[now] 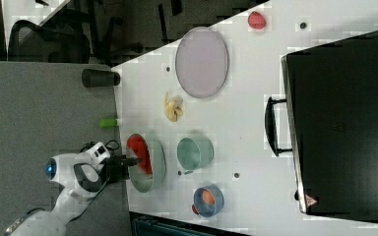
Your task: Pick Ketchup from the table and place it in strainer.
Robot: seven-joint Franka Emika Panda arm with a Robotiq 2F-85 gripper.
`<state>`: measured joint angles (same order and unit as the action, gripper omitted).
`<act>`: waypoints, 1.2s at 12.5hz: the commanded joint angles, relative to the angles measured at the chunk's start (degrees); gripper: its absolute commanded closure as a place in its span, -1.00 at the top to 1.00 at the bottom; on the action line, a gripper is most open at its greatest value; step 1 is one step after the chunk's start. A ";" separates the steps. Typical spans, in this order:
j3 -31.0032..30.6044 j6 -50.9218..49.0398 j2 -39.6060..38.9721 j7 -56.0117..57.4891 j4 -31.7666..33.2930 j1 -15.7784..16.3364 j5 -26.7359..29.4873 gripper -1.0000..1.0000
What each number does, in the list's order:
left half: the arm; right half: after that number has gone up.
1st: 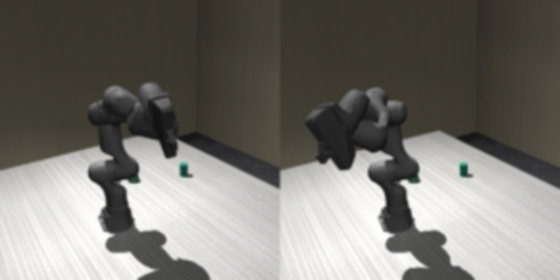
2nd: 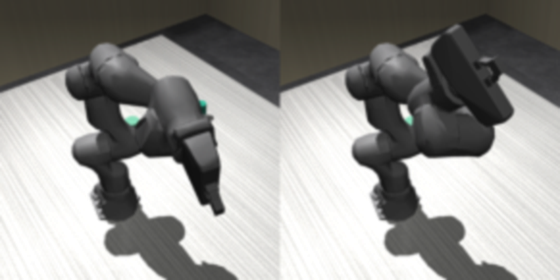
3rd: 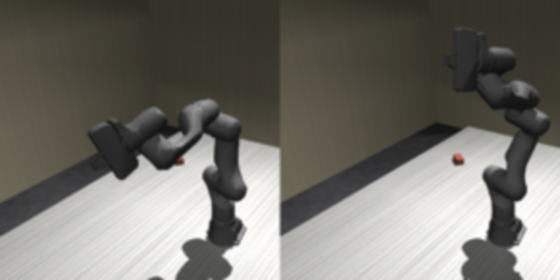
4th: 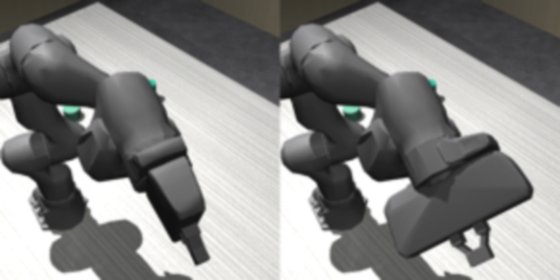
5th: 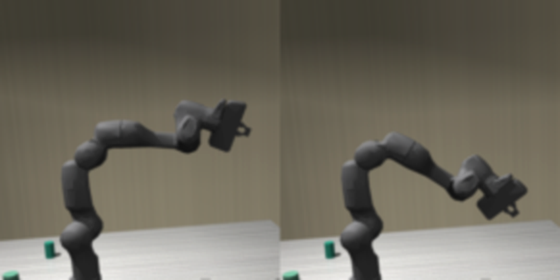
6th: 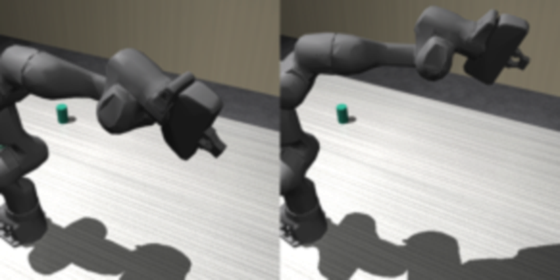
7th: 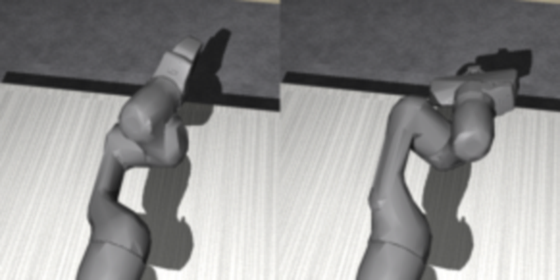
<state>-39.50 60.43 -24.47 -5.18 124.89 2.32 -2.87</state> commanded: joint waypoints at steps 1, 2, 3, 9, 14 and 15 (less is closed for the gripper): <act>-0.53 0.99 2.39 -5.85 -0.27 -0.15 -0.15 1.00; -0.38 -0.31 4.40 -7.11 -0.27 -0.84 -0.15 1.00; -0.34 -3.41 7.30 -8.22 -0.29 -1.97 -0.11 1.00; 4.20 -36.86 28.14 -4.25 -7.54 -11.52 1.47 1.00; 19.73 -48.45 35.98 -1.54 -15.15 -14.61 2.47 1.00; 22.77 -48.46 36.65 -1.55 -15.31 -14.66 2.47 1.00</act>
<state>-18.77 12.81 14.14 -8.81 108.55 -10.85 -0.40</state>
